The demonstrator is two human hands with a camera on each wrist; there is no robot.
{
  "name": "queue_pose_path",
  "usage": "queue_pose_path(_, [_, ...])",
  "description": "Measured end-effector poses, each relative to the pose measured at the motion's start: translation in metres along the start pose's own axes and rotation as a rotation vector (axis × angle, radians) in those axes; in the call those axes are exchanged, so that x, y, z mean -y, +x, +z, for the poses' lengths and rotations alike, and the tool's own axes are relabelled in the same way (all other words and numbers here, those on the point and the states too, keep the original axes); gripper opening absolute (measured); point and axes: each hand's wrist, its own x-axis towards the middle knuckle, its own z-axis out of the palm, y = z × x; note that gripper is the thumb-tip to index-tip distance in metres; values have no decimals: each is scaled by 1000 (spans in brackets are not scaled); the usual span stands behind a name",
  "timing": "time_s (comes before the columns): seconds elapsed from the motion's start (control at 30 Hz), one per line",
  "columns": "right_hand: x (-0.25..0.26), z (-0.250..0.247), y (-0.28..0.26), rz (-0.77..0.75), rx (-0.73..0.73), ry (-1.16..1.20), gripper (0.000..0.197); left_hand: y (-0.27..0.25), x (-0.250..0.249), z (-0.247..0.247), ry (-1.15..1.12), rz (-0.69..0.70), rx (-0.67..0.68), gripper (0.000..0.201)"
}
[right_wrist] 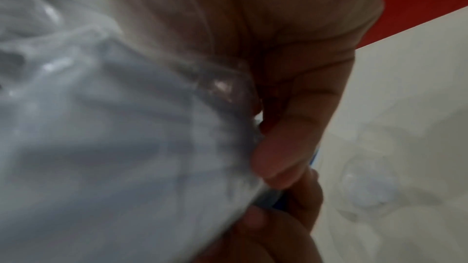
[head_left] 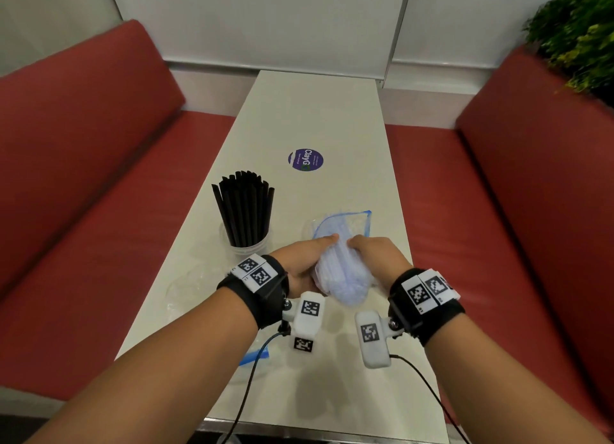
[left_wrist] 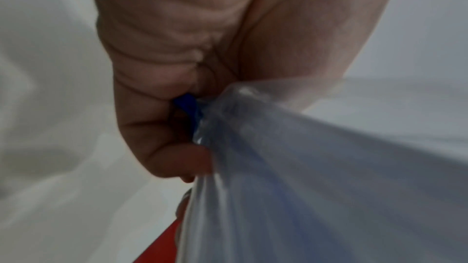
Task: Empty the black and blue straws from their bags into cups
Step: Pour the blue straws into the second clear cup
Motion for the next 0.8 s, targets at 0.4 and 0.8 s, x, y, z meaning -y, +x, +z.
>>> queue_pose_path(0.4, [27, -17, 20, 178, 183, -11, 11, -11, -21, -13, -288, -47, 119, 51])
queue_pose_path(0.8, [67, -34, 22, 156, 64, 63, 20, -11, -60, -7, -195, -56, -85, 84])
